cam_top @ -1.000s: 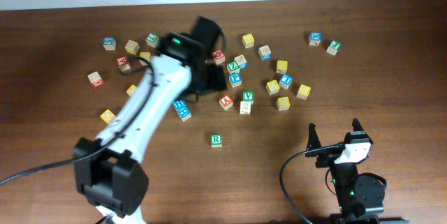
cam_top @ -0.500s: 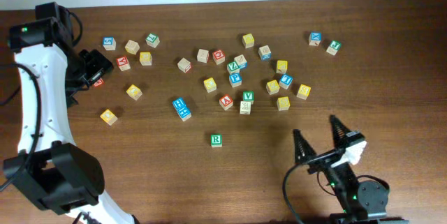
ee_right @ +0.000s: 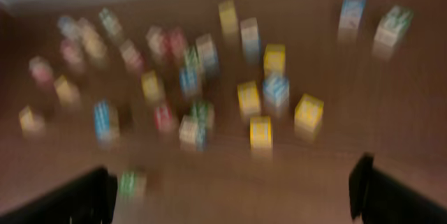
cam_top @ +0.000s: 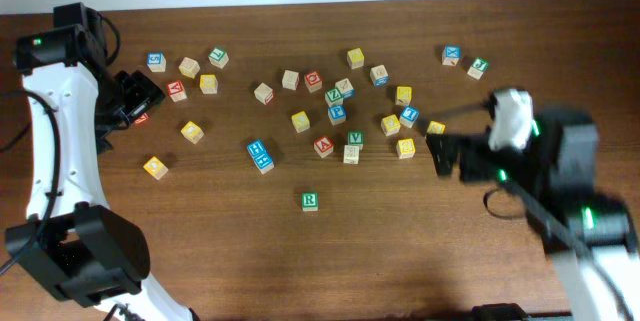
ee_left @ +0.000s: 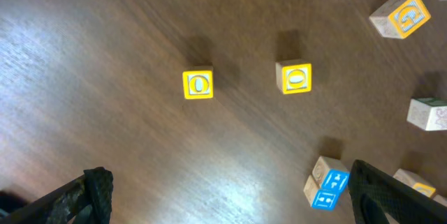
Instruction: Spell out RSS
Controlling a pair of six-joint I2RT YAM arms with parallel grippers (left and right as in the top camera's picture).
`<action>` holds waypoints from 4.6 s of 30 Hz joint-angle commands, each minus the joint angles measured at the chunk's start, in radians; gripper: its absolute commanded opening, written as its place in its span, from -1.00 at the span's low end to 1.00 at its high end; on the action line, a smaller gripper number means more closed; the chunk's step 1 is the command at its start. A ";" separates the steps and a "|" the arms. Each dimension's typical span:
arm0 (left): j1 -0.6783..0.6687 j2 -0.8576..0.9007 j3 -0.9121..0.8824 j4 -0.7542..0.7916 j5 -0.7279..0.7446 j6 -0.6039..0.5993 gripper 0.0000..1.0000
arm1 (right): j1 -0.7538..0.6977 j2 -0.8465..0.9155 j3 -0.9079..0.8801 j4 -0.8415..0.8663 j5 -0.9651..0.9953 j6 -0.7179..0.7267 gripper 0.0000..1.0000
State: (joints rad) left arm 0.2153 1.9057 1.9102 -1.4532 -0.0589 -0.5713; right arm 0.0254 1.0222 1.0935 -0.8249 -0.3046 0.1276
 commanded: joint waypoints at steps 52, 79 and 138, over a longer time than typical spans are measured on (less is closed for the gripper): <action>-0.001 -0.002 0.006 0.001 -0.006 0.008 0.98 | 0.511 0.932 0.279 -0.208 0.134 0.376 -0.46; -0.001 -0.002 0.006 0.001 -0.006 0.008 0.98 | 0.705 0.980 0.264 -0.076 0.261 0.557 -0.09; -0.001 -0.002 0.006 0.001 -0.006 0.008 0.98 | 0.003 1.037 0.417 -0.100 0.280 0.264 -0.46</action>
State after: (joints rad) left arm 0.2153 1.9057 1.9099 -1.4517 -0.0597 -0.5709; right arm 0.0315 2.0491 1.4654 -0.8917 -0.0189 0.4381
